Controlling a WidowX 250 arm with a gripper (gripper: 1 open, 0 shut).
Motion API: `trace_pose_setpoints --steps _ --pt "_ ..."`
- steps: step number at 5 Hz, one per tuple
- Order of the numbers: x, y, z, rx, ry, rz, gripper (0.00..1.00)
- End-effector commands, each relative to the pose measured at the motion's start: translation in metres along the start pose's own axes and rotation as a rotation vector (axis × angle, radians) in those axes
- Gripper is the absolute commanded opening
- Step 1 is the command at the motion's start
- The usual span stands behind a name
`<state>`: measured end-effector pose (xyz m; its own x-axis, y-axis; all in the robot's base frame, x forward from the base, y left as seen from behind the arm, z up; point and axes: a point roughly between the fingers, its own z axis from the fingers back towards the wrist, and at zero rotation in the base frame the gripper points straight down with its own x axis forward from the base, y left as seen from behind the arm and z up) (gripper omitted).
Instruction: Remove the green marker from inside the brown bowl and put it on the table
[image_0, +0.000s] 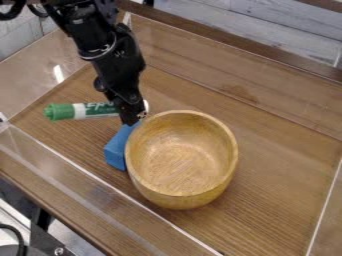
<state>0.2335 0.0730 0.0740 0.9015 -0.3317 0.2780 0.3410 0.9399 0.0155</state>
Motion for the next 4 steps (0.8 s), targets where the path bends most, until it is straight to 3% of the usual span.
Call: trace_pose_setpoints --steps 1,4 --pt "0.0062 0.0093 0.0085 0.025 -0.03 0.004 0.0" --pt "0.0049 0.0138 0.0137 0.016 -0.038 0.017 0.0"
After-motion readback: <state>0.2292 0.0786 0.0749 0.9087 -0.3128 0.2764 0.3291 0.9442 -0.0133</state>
